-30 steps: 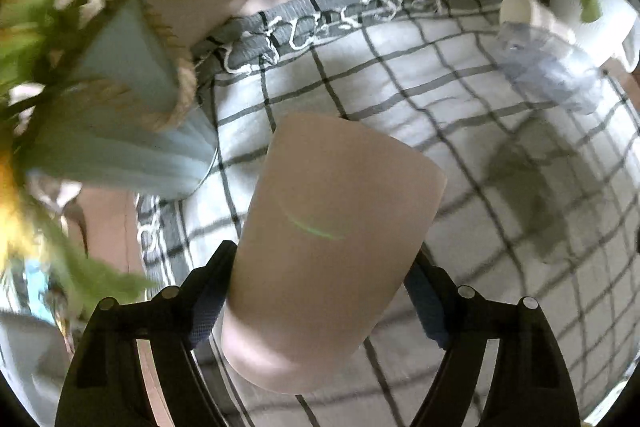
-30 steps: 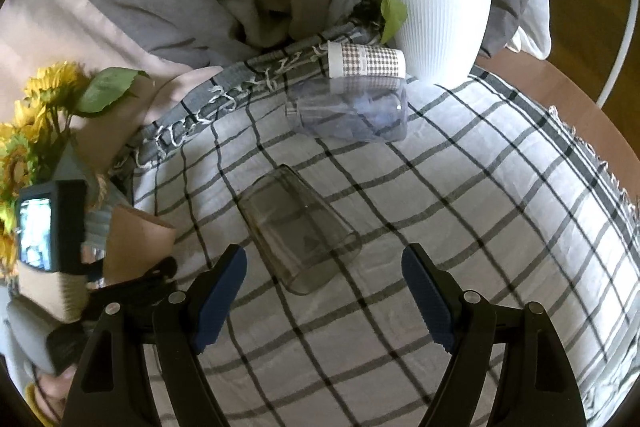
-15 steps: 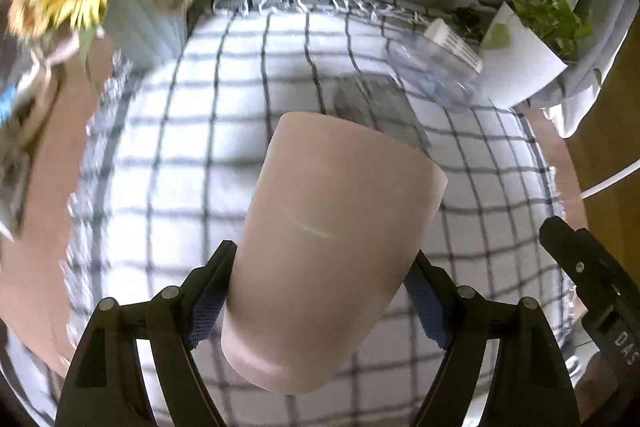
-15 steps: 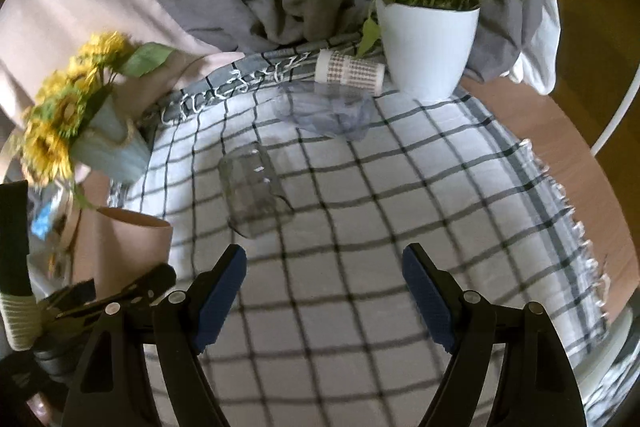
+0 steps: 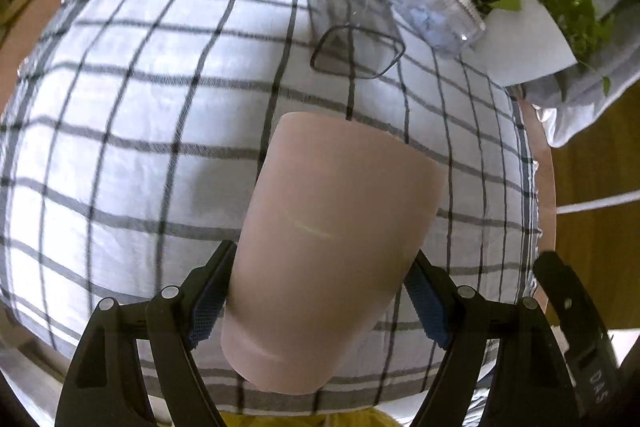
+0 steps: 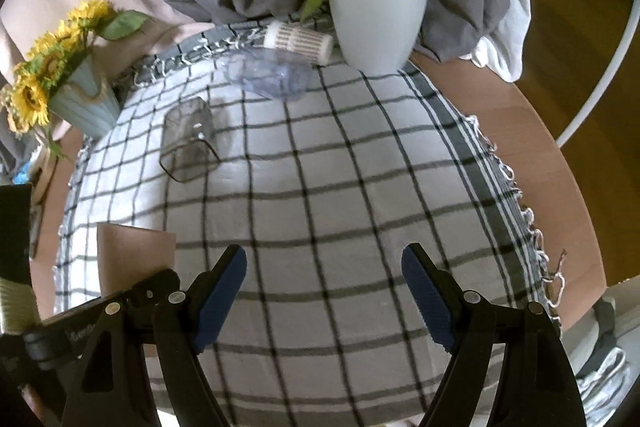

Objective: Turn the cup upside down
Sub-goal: 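Lift the pink cup with the left tool and carry it toward the right tool, then close the right tool on the pink cup while the left tool releases it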

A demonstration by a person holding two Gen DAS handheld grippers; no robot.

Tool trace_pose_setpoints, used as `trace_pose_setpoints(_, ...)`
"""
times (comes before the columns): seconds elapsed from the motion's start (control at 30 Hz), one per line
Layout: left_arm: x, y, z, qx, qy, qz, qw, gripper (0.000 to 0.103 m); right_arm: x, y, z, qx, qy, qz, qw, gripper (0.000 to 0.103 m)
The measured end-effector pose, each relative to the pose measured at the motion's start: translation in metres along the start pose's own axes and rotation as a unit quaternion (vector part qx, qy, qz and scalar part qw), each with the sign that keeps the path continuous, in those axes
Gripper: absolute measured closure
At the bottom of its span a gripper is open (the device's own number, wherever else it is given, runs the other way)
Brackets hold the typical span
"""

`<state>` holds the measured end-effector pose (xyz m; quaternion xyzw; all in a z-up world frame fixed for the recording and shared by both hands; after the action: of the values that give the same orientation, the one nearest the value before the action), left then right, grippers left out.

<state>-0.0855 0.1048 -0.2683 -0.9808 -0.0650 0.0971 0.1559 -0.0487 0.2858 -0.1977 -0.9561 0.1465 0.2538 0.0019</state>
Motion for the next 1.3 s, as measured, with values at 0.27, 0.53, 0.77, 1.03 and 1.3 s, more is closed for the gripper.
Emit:
trace_pose_setpoints(0.27, -0.015, -0.004, 0.021, 0.007, 0.003, -0.035, 0.9994, 0.022, 0.001, -0.005, 0.009, 0.012, 0.005, -0.011, 1.0, 0.023)
trace_pose_setpoints(0.53, -0.021, -0.004, 0.031, -0.009, 0.008, -0.029, 0.9995, 0.023, -0.002, -0.001, 0.02, 0.019, 0.009, -0.024, 0.999, 0.023)
trace_pose_setpoints(0.77, -0.025, -0.007, 0.029, -0.024, 0.004, -0.007, 0.9997, 0.018, -0.002, 0.001, 0.025, 0.019, 0.016, -0.027, 0.999, 0.023)
trace_pose_setpoints(1.03, -0.027, -0.016, 0.012, -0.037, -0.01, 0.01, 0.9992, 0.015, -0.003, 0.0, 0.022, 0.015, 0.021, -0.023, 0.999, 0.023)
trace_pose_setpoints(1.3, -0.027, -0.007, -0.051, -0.081, -0.098, 0.059, 0.9901, 0.007, -0.003, 0.015, 0.005, -0.018, 0.018, -0.017, 1.0, 0.023)
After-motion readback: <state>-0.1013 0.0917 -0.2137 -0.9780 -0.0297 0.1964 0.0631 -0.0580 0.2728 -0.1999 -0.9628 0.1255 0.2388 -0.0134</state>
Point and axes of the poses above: each gripper's, at about its wrist camera, not at the fingertips, and z roughly the way its jaws point, y to its left, x to its underside, the point moved 6 cm from there along z, roughly the way its jaws point, and after that the axes turned 1 degree about -y, right-handed, at the moved point
